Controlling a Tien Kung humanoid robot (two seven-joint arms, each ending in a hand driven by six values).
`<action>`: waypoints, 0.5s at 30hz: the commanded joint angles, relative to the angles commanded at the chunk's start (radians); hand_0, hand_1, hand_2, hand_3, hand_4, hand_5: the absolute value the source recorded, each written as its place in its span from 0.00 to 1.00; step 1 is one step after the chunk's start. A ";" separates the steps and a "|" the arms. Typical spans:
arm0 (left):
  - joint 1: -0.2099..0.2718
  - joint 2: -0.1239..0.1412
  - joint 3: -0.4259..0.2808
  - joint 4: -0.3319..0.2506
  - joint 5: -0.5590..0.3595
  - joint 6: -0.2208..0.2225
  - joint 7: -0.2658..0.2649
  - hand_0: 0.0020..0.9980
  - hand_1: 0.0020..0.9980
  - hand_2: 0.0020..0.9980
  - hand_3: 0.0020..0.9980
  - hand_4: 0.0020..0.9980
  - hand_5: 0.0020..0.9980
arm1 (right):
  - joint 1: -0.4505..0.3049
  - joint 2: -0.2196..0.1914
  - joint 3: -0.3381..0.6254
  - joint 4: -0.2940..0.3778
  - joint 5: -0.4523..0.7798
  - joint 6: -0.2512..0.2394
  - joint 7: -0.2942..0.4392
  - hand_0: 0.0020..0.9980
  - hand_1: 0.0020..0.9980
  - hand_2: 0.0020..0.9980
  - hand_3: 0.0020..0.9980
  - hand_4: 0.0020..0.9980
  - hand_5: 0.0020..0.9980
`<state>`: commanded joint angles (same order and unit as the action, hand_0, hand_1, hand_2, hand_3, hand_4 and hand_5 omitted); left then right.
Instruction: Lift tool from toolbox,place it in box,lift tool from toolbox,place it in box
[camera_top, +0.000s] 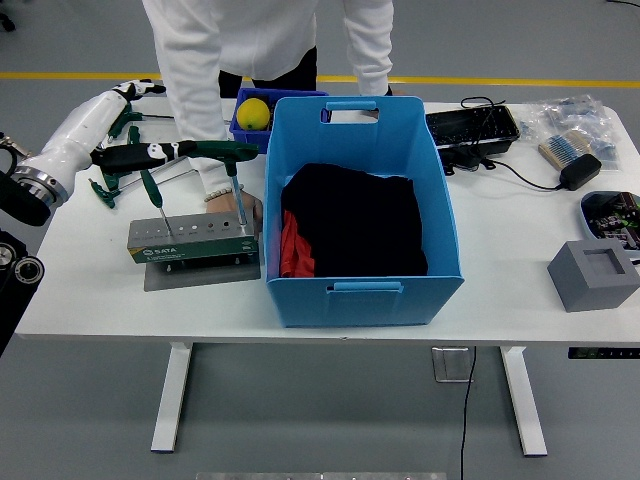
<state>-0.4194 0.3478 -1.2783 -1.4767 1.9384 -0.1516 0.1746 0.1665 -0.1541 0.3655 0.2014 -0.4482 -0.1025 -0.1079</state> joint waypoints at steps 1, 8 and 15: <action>-0.022 -0.004 0.030 0.008 0.007 -0.003 0.011 0.94 0.97 1.00 0.93 1.00 0.61 | 0.001 0.000 0.002 0.000 -0.002 0.002 0.000 0.69 0.67 0.73 0.57 0.80 0.68; -0.112 -0.029 0.129 0.069 0.004 -0.001 0.039 0.93 0.96 0.99 0.93 1.00 0.61 | 0.007 -0.005 0.003 -0.003 0.000 0.009 0.000 0.69 0.67 0.73 0.57 0.80 0.68; -0.174 -0.052 0.204 0.128 0.004 -0.018 0.065 0.86 0.88 0.90 0.88 1.00 0.62 | 0.010 -0.008 0.005 -0.004 -0.002 0.013 0.000 0.69 0.67 0.73 0.57 0.80 0.68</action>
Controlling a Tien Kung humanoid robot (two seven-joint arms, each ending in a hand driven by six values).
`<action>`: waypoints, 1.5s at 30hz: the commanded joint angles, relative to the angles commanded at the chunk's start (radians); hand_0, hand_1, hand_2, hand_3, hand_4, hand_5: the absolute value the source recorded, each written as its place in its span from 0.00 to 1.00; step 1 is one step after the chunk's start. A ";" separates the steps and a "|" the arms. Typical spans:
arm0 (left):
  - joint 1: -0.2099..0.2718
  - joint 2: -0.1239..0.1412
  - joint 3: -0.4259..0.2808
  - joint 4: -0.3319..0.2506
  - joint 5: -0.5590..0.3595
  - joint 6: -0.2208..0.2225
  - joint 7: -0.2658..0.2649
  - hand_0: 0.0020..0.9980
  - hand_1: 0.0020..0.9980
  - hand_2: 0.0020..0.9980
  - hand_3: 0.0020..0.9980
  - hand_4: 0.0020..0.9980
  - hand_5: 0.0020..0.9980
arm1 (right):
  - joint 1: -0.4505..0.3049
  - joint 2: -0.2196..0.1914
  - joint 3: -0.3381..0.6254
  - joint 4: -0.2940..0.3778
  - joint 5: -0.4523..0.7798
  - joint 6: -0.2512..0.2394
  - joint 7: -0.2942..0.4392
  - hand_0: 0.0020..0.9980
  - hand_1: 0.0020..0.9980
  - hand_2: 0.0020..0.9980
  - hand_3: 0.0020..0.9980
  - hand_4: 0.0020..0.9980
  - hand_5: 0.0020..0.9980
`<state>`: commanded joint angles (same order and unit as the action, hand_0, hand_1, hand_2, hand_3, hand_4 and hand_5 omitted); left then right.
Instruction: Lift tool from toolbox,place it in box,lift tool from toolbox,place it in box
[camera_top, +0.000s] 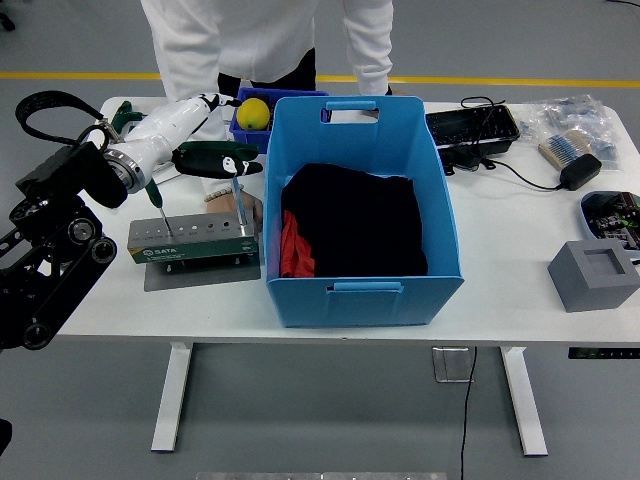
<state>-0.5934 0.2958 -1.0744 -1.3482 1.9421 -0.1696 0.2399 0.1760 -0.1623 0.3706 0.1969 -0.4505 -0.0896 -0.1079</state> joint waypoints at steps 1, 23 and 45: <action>-0.008 -0.003 0.010 0.007 0.003 -0.005 0.005 0.76 0.76 0.78 0.79 1.00 0.65 | 0.000 0.000 0.000 0.000 -0.001 0.000 0.000 0.69 0.67 0.73 0.57 0.80 0.68; -0.082 -0.012 0.094 0.109 0.115 -0.030 0.067 0.52 0.49 0.49 0.59 1.00 0.74 | 0.003 -0.006 -0.002 -0.003 0.006 0.005 0.001 0.69 0.67 0.73 0.57 0.80 0.68; -0.086 -0.016 0.123 0.142 0.097 0.027 0.093 0.30 0.30 0.31 0.36 1.00 0.81 | 0.004 -0.007 0.007 -0.005 -0.003 0.009 -0.001 0.69 0.67 0.73 0.57 0.80 0.68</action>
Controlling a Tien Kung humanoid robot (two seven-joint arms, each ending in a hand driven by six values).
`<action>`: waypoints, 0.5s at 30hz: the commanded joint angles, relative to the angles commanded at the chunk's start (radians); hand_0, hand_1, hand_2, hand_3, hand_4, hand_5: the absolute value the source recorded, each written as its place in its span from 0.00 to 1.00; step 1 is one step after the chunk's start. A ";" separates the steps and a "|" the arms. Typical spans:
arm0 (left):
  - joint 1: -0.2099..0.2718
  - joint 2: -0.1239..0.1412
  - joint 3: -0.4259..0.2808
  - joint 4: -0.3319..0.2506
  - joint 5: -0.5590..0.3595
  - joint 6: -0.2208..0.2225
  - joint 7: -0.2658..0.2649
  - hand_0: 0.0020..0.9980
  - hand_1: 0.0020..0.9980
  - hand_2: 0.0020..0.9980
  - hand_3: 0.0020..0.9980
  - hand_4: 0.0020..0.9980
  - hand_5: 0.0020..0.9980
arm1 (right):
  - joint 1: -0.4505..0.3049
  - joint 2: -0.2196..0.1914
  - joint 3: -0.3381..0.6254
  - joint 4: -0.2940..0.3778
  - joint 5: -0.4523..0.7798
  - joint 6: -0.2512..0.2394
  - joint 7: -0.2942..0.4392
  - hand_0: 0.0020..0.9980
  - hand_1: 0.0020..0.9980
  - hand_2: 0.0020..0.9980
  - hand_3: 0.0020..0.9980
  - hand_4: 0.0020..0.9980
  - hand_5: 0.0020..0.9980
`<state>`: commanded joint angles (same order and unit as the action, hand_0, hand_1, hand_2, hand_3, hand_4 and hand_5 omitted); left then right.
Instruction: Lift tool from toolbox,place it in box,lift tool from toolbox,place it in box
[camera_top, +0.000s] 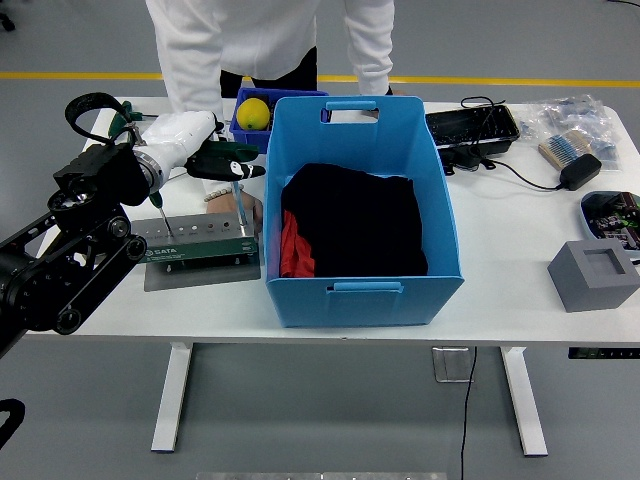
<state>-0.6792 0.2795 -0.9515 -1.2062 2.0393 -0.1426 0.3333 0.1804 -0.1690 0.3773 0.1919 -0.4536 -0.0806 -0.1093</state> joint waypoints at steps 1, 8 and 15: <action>0.000 0.000 0.002 0.001 0.000 -0.004 0.002 0.30 0.30 0.31 0.36 1.00 0.81 | 0.000 0.000 0.000 0.000 0.000 0.000 0.000 0.69 0.67 0.73 0.57 0.80 0.68; 0.000 0.001 0.017 0.006 -0.017 -0.025 0.017 0.29 0.29 0.31 0.36 1.00 0.82 | 0.000 0.000 0.002 -0.001 -0.002 0.001 -0.001 0.69 0.67 0.73 0.57 0.80 0.68; -0.001 0.000 0.026 0.017 -0.030 -0.016 0.017 0.26 0.17 0.21 0.28 1.00 0.83 | -0.002 0.000 0.006 0.000 -0.007 0.001 -0.002 0.69 0.67 0.73 0.57 0.80 0.68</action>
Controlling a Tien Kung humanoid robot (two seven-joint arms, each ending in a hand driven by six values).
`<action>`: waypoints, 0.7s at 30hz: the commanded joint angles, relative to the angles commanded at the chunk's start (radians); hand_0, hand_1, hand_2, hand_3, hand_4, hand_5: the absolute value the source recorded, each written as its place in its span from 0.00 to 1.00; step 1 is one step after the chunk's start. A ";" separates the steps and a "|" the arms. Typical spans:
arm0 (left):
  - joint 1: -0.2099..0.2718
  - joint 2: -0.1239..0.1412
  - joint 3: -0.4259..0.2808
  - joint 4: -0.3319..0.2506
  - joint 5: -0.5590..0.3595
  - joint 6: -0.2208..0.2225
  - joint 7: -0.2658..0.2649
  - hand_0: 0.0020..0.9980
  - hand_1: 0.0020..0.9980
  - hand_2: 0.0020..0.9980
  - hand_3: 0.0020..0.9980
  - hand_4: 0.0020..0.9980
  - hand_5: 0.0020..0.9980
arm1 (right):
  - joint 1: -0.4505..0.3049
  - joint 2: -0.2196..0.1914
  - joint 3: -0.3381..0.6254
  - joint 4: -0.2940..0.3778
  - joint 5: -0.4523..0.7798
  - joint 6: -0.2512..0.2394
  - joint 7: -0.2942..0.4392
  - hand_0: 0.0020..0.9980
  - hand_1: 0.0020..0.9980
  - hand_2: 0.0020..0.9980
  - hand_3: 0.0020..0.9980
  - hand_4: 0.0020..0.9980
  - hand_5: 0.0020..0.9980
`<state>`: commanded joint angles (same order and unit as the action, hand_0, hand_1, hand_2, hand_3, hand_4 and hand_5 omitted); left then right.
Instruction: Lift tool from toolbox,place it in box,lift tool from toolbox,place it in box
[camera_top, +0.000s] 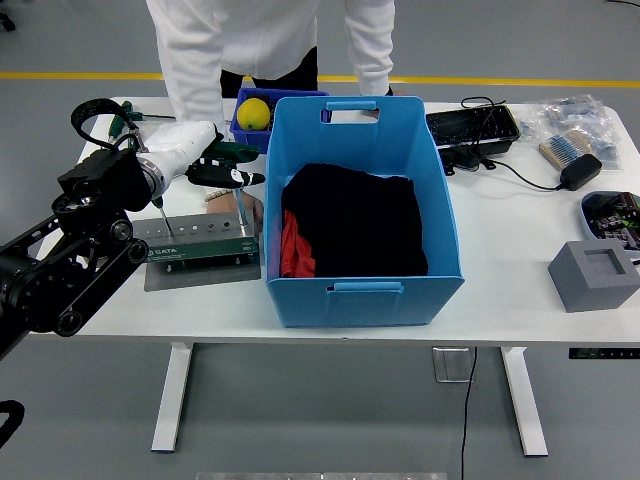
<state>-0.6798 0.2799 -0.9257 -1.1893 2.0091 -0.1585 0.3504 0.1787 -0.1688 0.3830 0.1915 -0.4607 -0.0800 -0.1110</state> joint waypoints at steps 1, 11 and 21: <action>0.000 0.000 0.001 0.002 -0.001 0.001 0.000 0.26 0.17 0.21 0.28 1.00 0.83 | 0.000 0.000 0.001 0.000 -0.001 0.000 0.000 0.69 0.67 0.73 0.57 0.80 0.68; 0.005 0.001 0.019 0.021 -0.010 0.022 0.000 0.16 0.01 0.07 0.12 1.00 0.83 | -0.004 0.001 0.010 0.000 -0.013 0.000 -0.003 0.69 0.67 0.73 0.57 0.80 0.68; 0.000 0.006 0.026 0.015 0.004 0.059 -0.014 0.08 0.00 0.02 0.07 1.00 0.78 | -0.005 0.001 0.013 0.000 -0.019 0.000 -0.004 0.69 0.67 0.73 0.57 0.80 0.68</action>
<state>-0.6793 0.2863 -0.8995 -1.1742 2.0135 -0.0994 0.3360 0.1734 -0.1678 0.3956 0.1916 -0.4794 -0.0797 -0.1154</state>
